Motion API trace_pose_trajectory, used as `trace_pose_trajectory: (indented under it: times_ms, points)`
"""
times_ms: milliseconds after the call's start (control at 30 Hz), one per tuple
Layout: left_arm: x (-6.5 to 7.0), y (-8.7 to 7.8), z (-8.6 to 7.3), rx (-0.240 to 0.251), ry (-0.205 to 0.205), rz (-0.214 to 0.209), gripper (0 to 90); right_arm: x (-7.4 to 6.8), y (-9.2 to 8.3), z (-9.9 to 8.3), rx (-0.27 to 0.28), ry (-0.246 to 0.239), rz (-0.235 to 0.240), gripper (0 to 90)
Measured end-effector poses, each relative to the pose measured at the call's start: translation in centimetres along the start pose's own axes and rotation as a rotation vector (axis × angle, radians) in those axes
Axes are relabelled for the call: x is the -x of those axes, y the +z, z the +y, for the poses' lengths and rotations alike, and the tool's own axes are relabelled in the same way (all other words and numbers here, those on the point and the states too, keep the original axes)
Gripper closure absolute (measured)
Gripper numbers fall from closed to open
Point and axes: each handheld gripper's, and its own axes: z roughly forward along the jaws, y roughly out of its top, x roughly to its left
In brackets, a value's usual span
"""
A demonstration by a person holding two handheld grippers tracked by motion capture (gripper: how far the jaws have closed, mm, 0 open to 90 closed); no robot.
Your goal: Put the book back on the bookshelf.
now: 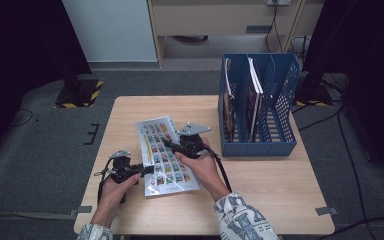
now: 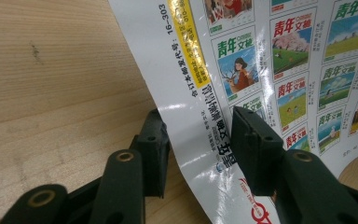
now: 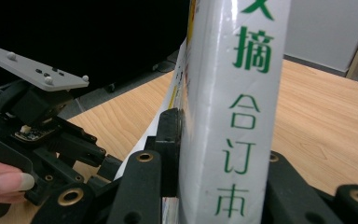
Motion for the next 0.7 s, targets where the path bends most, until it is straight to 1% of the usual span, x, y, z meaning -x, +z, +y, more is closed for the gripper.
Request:
trace_pose_trajectory:
  times_ms: [67, 233, 367, 400, 467, 533, 600, 700]
  points:
    - [0.13, 0.00, 0.11, -0.008, 0.009, 0.010, 59.1, 0.13, -0.04, -0.11, 0.001, 0.004, 0.009, 73.0]
    - [0.35, -0.06, 0.28, -0.010, 0.012, 0.021, 62.5, 0.22, -0.20, -0.13, 0.000, 0.003, 0.018, 72.8]
    - [0.58, -0.07, 0.36, -0.010, 0.025, 0.031, 62.9, 0.15, -0.33, -0.04, -0.008, 0.003, 0.020, 72.4]
    - [0.71, -0.05, 0.40, -0.012, 0.041, 0.038, 63.0, 0.06, -0.29, 0.00, -0.014, -0.004, 0.022, 71.6]
    - [0.72, -0.07, 0.42, -0.016, 0.051, 0.042, 63.0, -0.13, -0.27, 0.09, -0.026, -0.022, 0.016, 71.0]
    - [0.76, -0.09, 0.45, -0.014, 0.058, 0.042, 63.1, -0.27, -0.33, 0.22, -0.034, -0.032, 0.023, 70.3]
    - [0.82, -0.11, 0.49, -0.012, 0.063, 0.042, 63.4, -0.27, -0.46, 0.36, -0.045, -0.040, 0.032, 70.1]
    - [0.88, -0.08, 0.53, -0.009, 0.059, 0.043, 63.8, -0.25, -0.51, 0.39, -0.057, -0.041, 0.029, 67.8]
